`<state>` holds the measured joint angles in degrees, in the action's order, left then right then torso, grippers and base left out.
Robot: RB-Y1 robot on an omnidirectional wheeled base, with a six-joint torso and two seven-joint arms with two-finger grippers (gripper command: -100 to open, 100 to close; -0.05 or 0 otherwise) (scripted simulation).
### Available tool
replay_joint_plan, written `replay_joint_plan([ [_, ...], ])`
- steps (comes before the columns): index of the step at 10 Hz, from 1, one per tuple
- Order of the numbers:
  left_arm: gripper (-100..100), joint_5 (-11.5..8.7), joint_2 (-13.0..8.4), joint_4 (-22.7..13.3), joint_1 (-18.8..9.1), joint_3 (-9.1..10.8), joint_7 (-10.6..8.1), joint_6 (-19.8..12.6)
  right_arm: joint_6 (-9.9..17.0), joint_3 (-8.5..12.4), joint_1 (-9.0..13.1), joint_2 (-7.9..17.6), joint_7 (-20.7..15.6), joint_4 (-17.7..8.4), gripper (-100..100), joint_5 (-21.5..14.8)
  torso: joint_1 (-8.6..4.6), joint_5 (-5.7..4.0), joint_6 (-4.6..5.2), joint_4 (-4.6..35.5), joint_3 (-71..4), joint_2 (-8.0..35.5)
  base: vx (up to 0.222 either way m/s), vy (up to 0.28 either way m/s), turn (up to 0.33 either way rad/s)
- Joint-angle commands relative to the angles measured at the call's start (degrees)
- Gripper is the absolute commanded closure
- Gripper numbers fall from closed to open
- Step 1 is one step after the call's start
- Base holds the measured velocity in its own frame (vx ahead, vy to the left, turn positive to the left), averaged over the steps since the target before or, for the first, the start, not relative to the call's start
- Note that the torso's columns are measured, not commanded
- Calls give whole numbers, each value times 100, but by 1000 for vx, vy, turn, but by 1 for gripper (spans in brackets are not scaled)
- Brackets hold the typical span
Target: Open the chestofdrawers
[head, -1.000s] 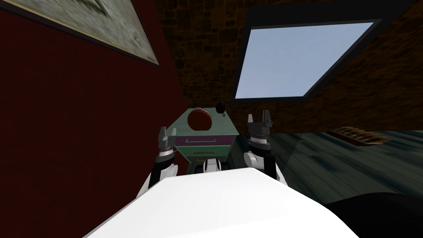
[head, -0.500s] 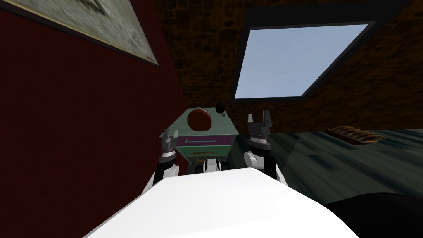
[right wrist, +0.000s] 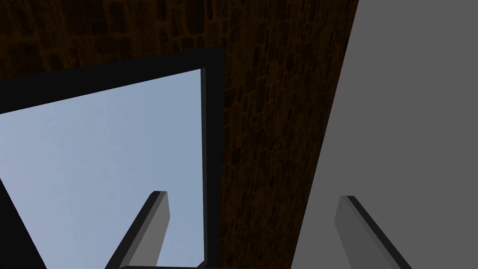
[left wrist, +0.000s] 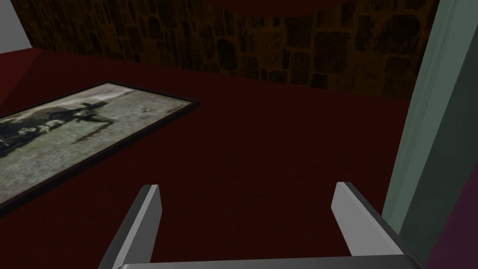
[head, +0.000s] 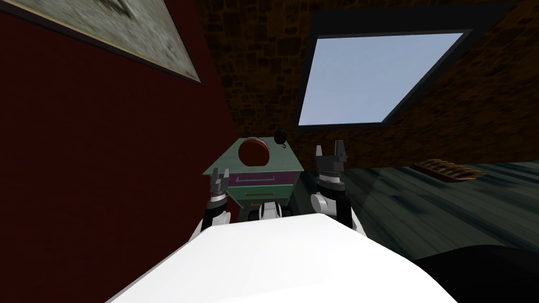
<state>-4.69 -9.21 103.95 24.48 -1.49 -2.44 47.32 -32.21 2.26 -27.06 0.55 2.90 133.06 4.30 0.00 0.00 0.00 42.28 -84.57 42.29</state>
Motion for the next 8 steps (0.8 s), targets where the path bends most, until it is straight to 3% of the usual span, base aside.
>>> replay_joint_plan([
  [1,-100,1,12,-322,-84,-9,13,194,0,0,0,0,0,0,0,0,4,7,1,-10,0,-6,0,7,-7],
  [8,-100,28,103,-1229,-286,-81,82,765,0,0,0,0,0,0,0,0,27,51,17,-79,-29,-75,-2,6,-14],
])
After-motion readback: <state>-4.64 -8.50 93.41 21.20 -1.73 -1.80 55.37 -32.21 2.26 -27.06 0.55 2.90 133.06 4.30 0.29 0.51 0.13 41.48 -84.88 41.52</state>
